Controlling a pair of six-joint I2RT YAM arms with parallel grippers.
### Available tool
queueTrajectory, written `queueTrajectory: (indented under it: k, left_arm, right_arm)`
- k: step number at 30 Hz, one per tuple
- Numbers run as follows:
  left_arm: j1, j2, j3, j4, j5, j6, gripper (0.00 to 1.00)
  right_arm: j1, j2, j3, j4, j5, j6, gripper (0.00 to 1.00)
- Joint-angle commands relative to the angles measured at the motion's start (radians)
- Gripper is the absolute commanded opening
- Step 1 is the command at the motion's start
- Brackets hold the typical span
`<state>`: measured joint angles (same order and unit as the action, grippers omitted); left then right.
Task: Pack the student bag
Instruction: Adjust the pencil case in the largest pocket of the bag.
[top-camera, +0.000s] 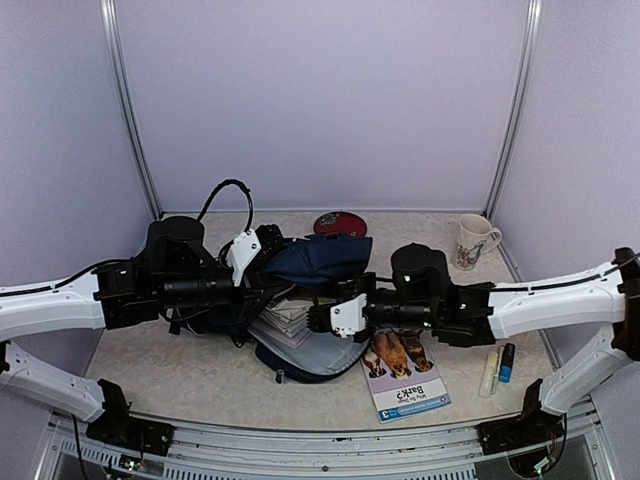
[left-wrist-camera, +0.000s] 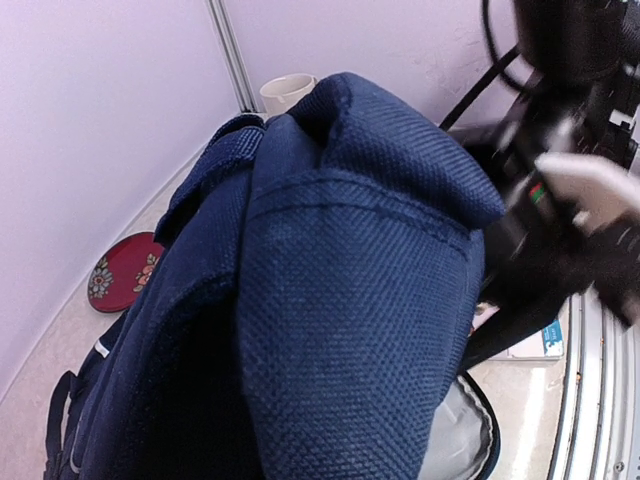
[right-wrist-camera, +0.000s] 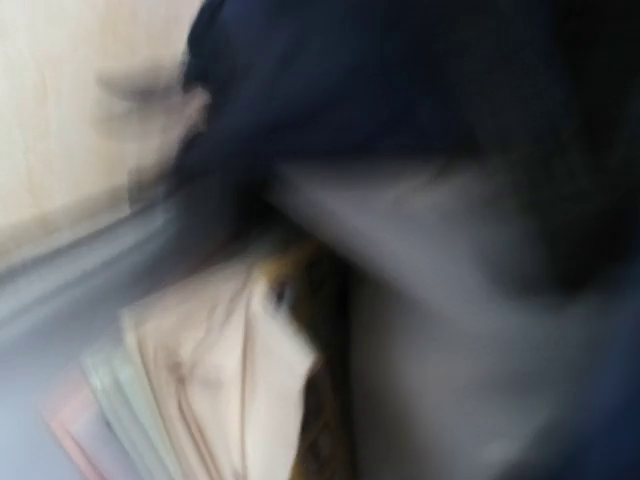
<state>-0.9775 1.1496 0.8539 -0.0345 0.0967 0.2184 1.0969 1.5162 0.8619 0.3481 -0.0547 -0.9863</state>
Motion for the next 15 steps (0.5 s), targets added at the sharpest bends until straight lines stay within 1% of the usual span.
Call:
queueTrajectory:
  k: [1,3,6,8,10,13,15]
  left_arm:
    - [-0.029,-0.024,0.054,0.174,0.065,-0.001,0.00]
    - [-0.028,-0.024,0.054,0.174,0.065,-0.003,0.00]
    - [-0.029,-0.021,0.056,0.174,0.064,-0.009,0.00]
    - [-0.032,-0.025,0.061,0.170,0.063,-0.012,0.00]
    - [-0.037,-0.030,0.060,0.171,0.061,-0.010,0.00]
    - [-0.047,-0.032,0.057,0.171,0.048,-0.004,0.00]
    - [-0.049,-0.030,0.057,0.172,0.054,-0.006,0.00]
  right_arm:
    - [0.029,-0.239,-0.023,-0.158,-0.083,0.468,0.37]
    - [0.031,-0.332,-0.043,-0.222,-0.040,0.652,0.44]
    - [0.028,-0.461,-0.097,-0.321,0.155,0.930,0.52]
    - [0.019,-0.515,-0.130,-0.409,0.286,1.086,0.54]
    - [-0.004,-0.552,-0.149,-0.523,0.365,1.253,0.55]
    - [-0.055,-0.578,-0.177,-0.702,0.406,1.523,0.54]
    - [-0.084,-0.583,-0.207,-0.799,0.398,1.663,0.55]
